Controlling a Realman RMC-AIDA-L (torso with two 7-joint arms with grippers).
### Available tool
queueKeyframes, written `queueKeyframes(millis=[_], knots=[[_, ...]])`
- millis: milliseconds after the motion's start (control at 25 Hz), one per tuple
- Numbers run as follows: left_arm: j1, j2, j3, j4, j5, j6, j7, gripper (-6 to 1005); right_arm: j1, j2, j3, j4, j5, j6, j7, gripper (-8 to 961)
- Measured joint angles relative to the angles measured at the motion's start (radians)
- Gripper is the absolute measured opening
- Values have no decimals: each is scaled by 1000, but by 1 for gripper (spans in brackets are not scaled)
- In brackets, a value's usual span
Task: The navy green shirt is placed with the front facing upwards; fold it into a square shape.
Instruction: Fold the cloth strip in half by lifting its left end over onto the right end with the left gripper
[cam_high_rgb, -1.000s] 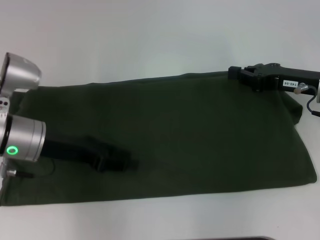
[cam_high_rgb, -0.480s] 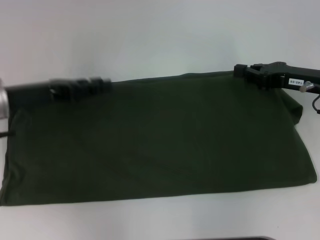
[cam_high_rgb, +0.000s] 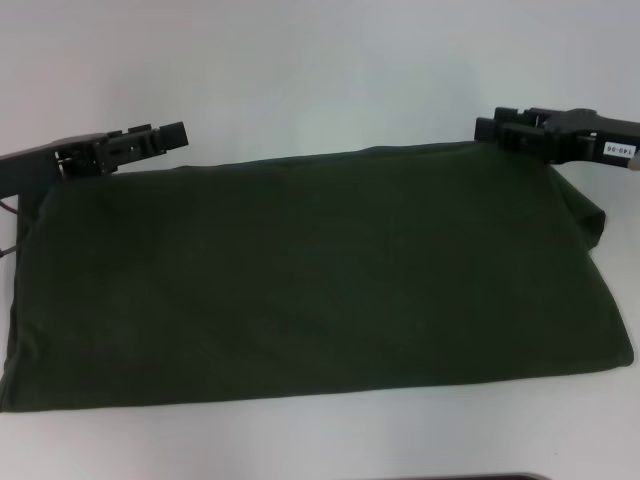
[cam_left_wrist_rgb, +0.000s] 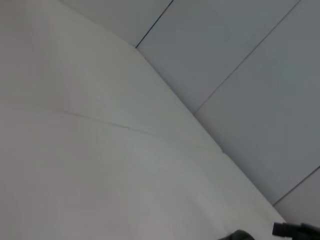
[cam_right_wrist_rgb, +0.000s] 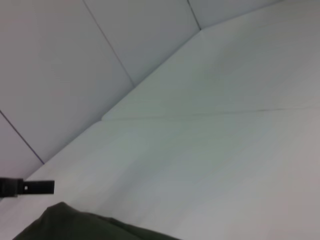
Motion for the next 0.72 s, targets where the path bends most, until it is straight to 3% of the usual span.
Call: queueKeyframes(millis=[240,560,720], knots=[[30,2,4,28,32,-24,0,808,-4,-3,23,0,1,-6,7,580],[81,1,3,46,62,-45,0,894,-7,2,28,0,1,-2,19,764],[93,-1,-4,53,94,-40,-4,890,-2,7,26,0,0,8,19,757]])
